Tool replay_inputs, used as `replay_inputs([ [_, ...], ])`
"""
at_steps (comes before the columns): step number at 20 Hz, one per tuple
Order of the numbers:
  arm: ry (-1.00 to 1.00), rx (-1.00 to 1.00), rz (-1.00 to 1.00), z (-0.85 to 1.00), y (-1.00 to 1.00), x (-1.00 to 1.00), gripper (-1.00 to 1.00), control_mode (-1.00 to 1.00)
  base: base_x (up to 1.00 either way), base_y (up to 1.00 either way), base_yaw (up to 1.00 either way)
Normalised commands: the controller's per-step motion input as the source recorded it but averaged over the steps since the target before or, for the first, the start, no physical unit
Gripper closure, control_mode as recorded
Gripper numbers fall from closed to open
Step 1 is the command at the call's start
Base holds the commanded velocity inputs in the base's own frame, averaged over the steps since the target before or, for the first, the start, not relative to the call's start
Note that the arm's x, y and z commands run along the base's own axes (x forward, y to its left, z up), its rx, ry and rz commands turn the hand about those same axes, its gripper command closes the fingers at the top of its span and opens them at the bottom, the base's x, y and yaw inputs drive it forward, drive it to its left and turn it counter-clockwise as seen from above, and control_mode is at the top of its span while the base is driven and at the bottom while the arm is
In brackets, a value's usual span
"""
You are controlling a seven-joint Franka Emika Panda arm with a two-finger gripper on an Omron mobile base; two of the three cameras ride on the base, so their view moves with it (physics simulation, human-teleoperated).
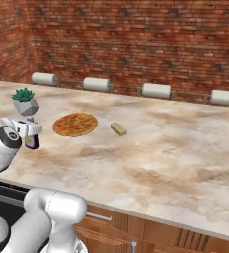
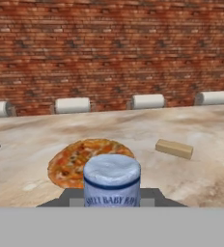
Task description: Move the mayonnaise and condiment bottle from the cabinet to the dining counter.
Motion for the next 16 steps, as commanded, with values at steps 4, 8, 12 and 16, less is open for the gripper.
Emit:
replay_inputs([
  [4, 0.00, 0.00, 0.00, -0.28, 0.17, 0.45, 1.00, -1.00, 0.00, 0.00, 0.00],
  [8, 0.00, 0.00, 0.00, -0.23, 0.18, 0.37, 1.00, -1.00, 0.00, 0.00, 0.00],
  [12, 0.00, 0.00, 0.00, -0.20, 0.18, 0.33, 1.00, -1.00, 0.00, 0.00, 0.00],
  [16, 0.00, 0.00, 0.00, -0.19, 0.18, 0.29, 1.00, -1.00, 0.00, 0.00, 0.00],
])
